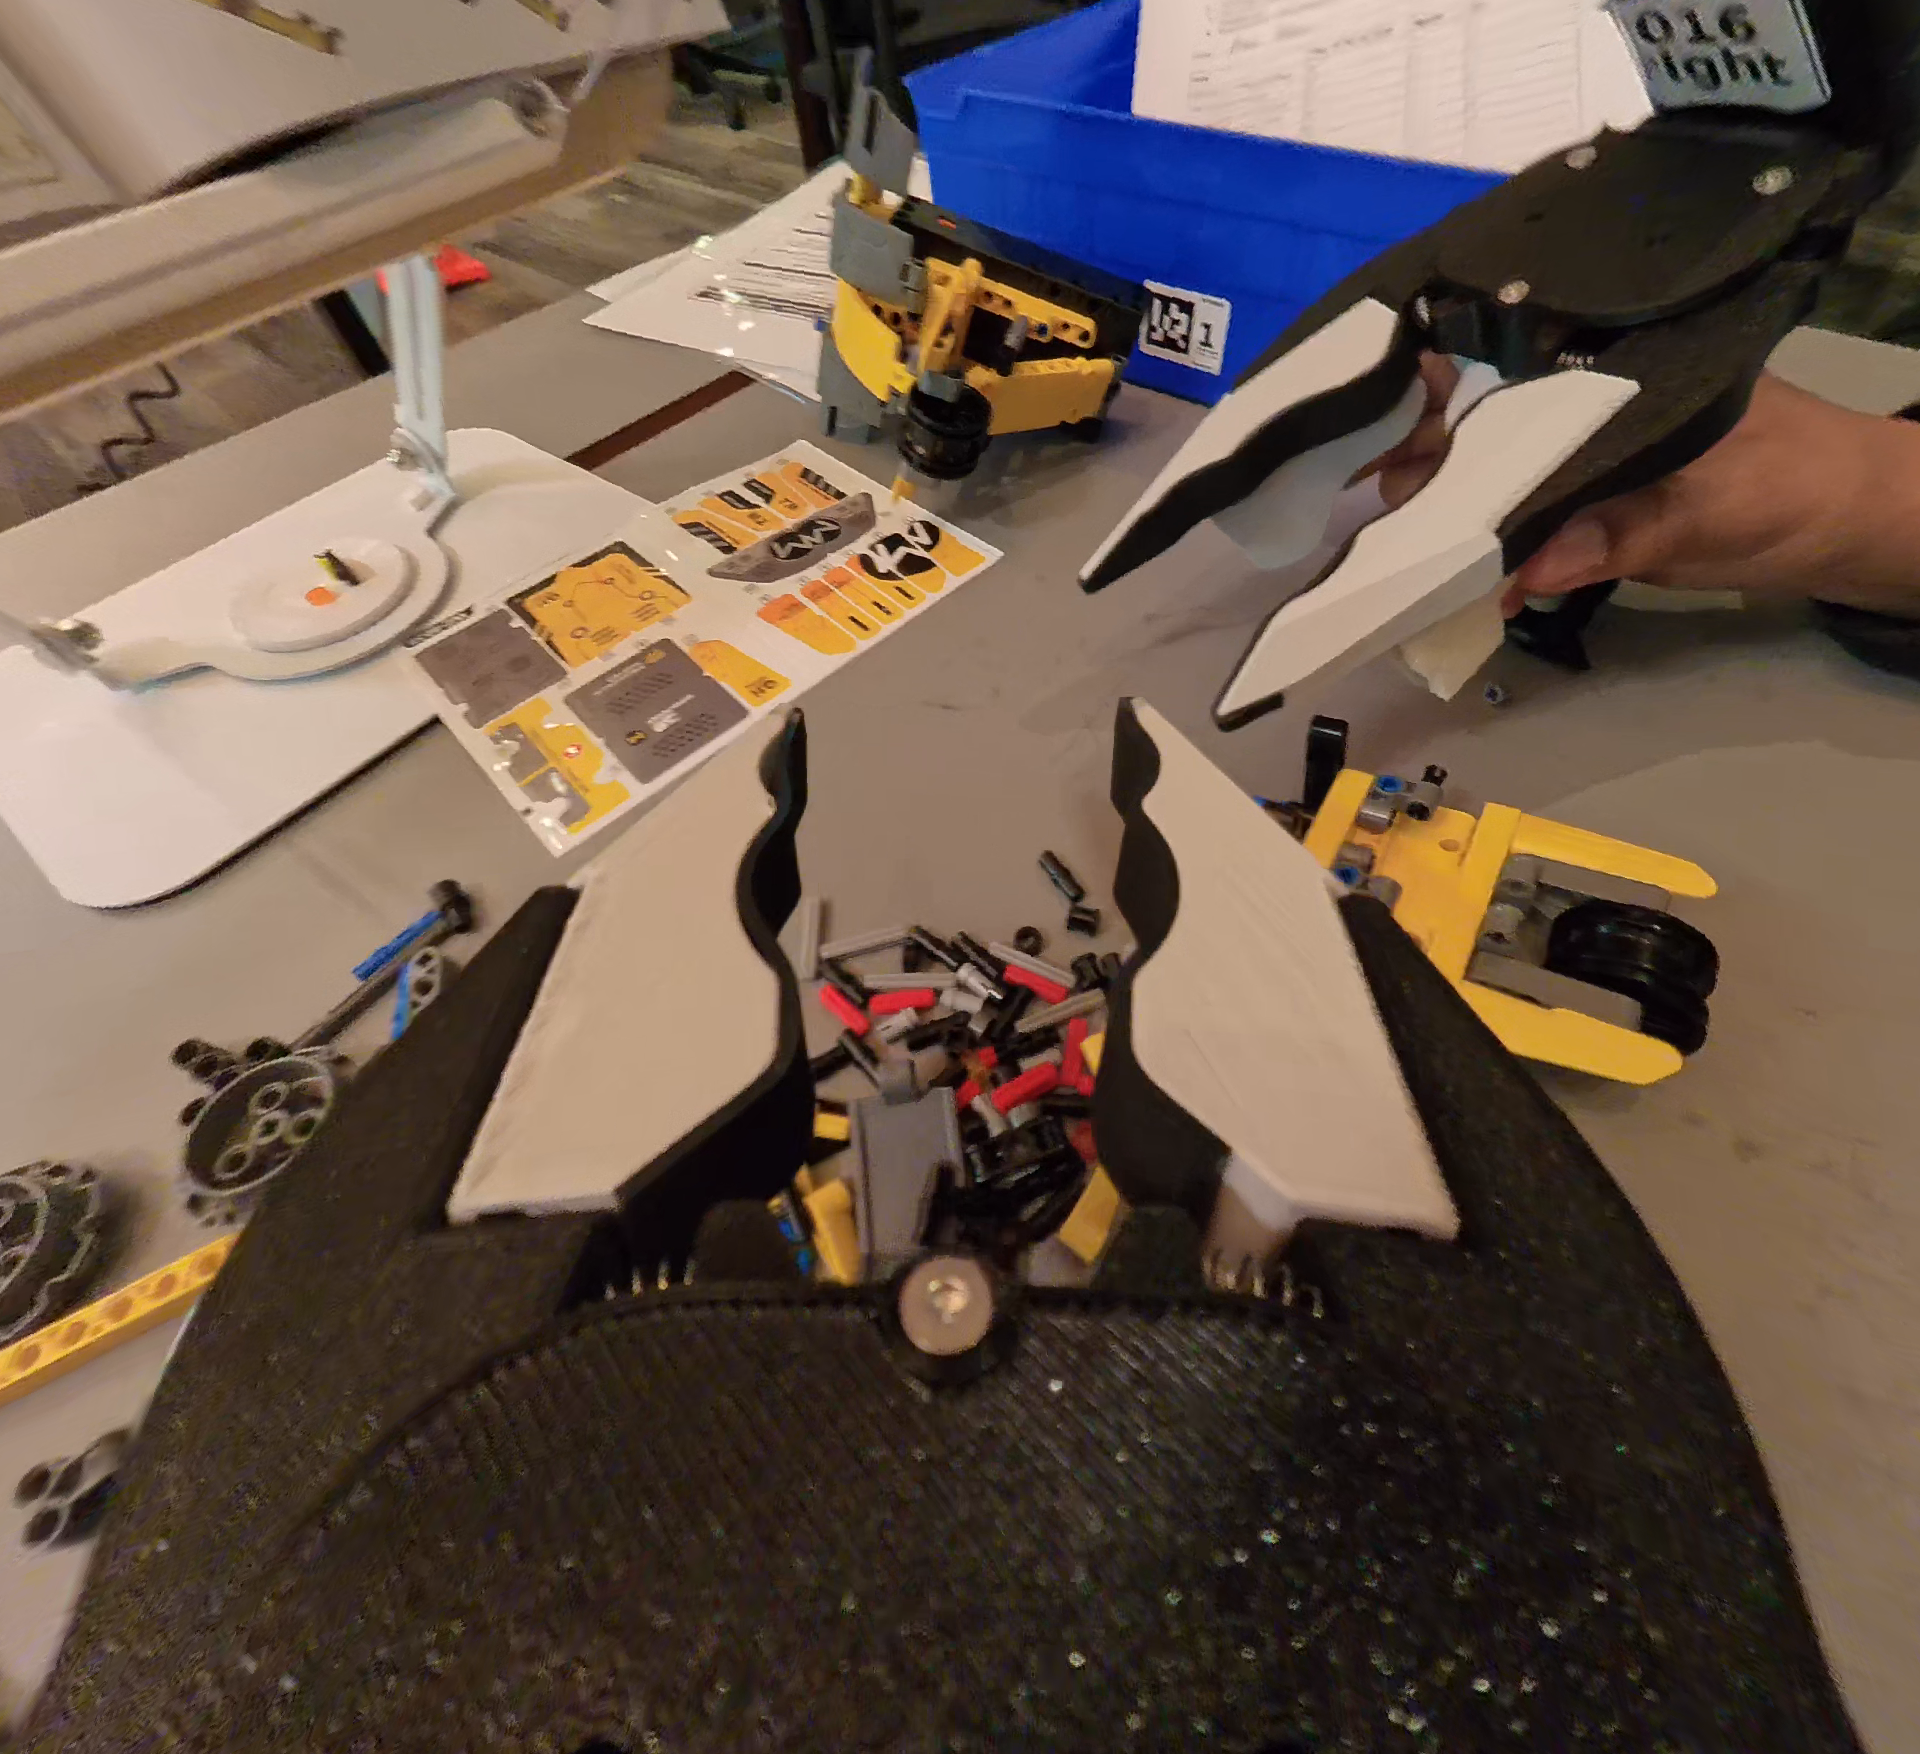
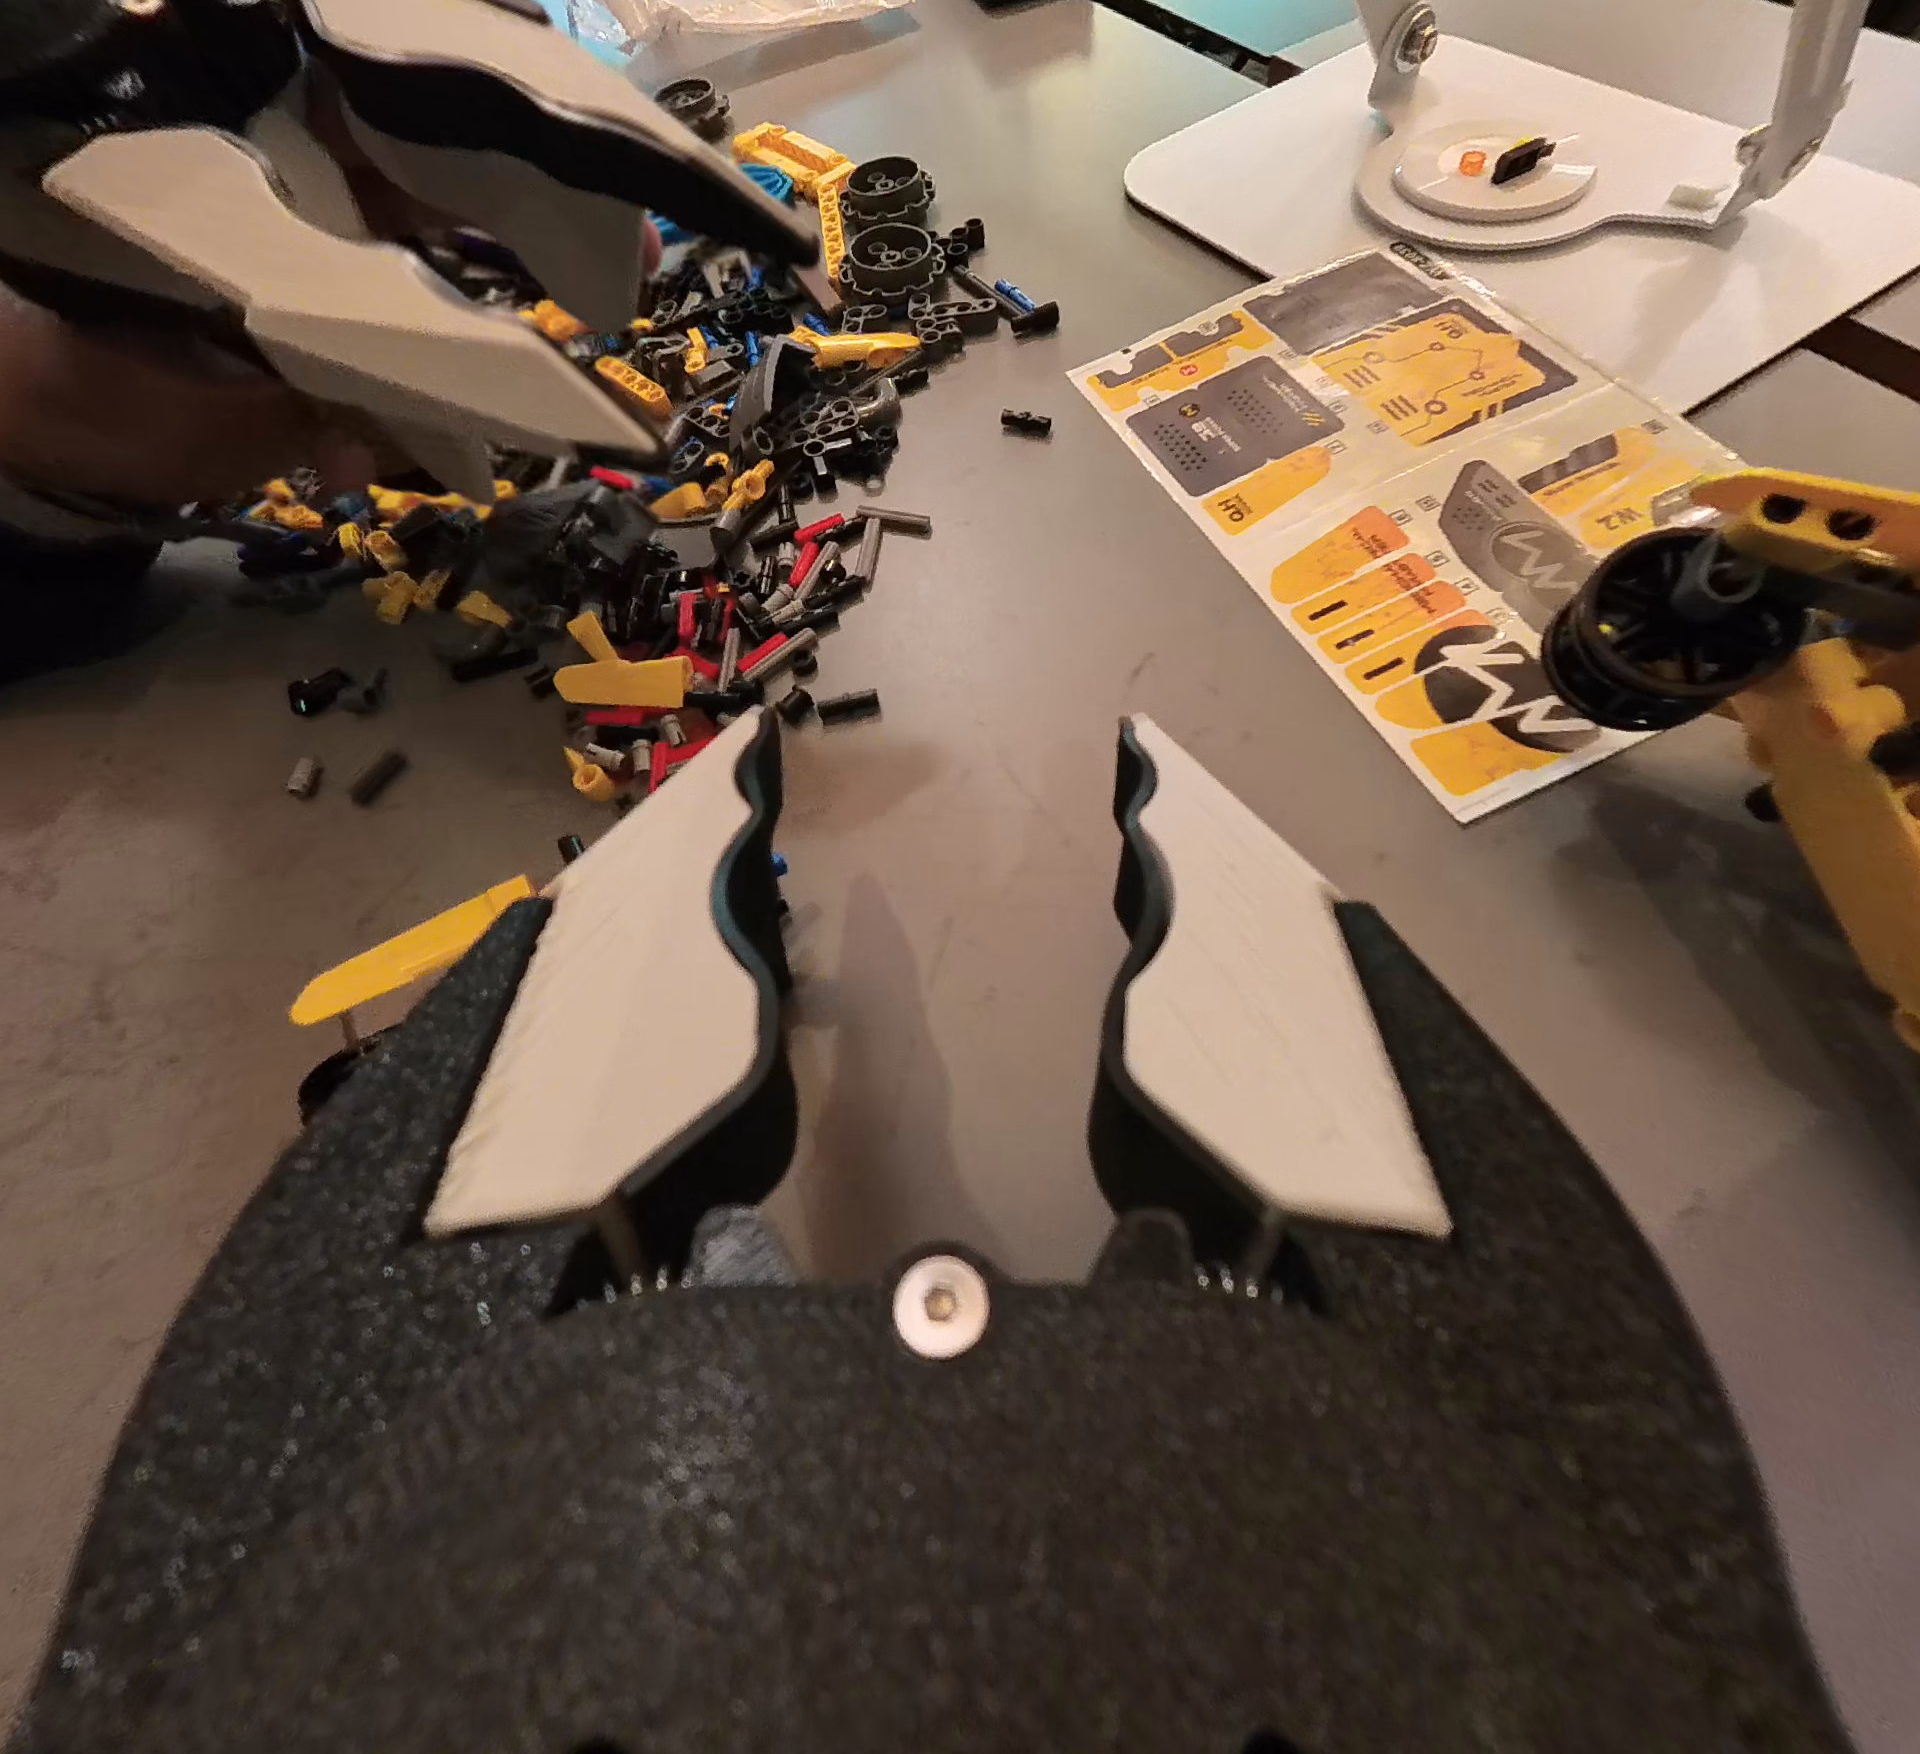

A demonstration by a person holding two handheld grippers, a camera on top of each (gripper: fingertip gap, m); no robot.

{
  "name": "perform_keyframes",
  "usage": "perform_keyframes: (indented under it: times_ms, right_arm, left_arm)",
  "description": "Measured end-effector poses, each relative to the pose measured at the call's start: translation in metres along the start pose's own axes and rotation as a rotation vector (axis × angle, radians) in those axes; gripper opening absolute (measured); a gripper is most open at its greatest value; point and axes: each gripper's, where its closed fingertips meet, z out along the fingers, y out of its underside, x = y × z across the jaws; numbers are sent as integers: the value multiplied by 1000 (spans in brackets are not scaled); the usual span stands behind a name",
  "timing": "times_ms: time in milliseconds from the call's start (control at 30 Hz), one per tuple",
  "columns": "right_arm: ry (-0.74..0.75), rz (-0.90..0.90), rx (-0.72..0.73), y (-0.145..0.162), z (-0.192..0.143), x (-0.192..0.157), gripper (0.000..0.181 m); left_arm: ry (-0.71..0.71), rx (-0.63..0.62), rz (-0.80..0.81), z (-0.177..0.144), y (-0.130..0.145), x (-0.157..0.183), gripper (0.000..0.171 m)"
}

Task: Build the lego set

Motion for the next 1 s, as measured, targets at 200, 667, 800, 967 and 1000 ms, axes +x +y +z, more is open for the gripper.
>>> perform_keyframes:
  times_ms: [200, 667, 800, 967, 1000]
  right_arm:
    - [-7, 35, 56, -7, -6, 3, 63]
    - [-43, 117, 137, -16, -16, 9, 62]
    - [-31, 81, 109, -13, -13, 6, 62]
    - [-21, 48, 82, -10, -10, 3, 62]
    - [-22, 48, 78, -9, -9, 3, 62]
  left_arm:
    - [-101, 59, -18, -25, -19, -38, 56]
    - [-69, 219, -300, -69, -27, -86, 56]
    - [-68, 237, -314, -70, -29, -85, 56]
    - [-65, 244, -299, -67, -30, -77, 58]
    - [-64, 226, -276, -62, -27, -72, 58]
